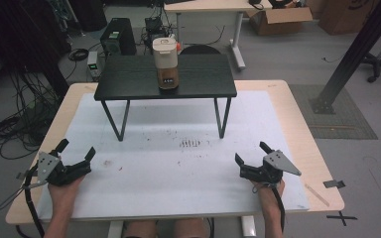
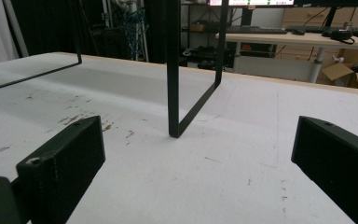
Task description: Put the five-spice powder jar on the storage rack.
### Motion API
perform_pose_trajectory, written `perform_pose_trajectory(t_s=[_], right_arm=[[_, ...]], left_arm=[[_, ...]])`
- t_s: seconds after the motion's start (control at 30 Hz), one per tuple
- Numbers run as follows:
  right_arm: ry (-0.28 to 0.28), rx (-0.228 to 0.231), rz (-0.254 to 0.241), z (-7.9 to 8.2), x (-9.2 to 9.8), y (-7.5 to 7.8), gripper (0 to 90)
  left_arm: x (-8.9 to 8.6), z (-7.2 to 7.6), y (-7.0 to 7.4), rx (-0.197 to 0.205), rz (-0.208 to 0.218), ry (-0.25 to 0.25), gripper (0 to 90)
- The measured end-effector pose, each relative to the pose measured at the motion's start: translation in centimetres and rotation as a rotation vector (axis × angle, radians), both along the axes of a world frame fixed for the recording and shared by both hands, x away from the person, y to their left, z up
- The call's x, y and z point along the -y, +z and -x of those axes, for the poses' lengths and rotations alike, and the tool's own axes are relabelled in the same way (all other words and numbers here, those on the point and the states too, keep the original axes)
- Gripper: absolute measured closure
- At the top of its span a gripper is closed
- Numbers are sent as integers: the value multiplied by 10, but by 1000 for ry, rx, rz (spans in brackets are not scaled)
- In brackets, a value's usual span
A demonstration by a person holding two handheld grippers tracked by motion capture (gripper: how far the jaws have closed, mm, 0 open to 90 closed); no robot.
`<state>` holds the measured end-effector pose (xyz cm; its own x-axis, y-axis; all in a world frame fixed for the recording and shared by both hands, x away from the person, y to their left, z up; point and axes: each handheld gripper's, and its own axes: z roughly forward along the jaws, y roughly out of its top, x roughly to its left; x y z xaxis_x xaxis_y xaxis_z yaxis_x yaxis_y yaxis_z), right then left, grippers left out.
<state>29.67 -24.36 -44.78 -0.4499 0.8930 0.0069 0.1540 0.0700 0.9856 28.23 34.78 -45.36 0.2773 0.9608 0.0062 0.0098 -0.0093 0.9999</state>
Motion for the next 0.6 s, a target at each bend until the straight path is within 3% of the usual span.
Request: perform_pose_trajectory(t_s=[0.6], right_arm=[[2,27,-9,3,1,-1,34]], left_arm=[[0,0,0,1,-4,1,23]])
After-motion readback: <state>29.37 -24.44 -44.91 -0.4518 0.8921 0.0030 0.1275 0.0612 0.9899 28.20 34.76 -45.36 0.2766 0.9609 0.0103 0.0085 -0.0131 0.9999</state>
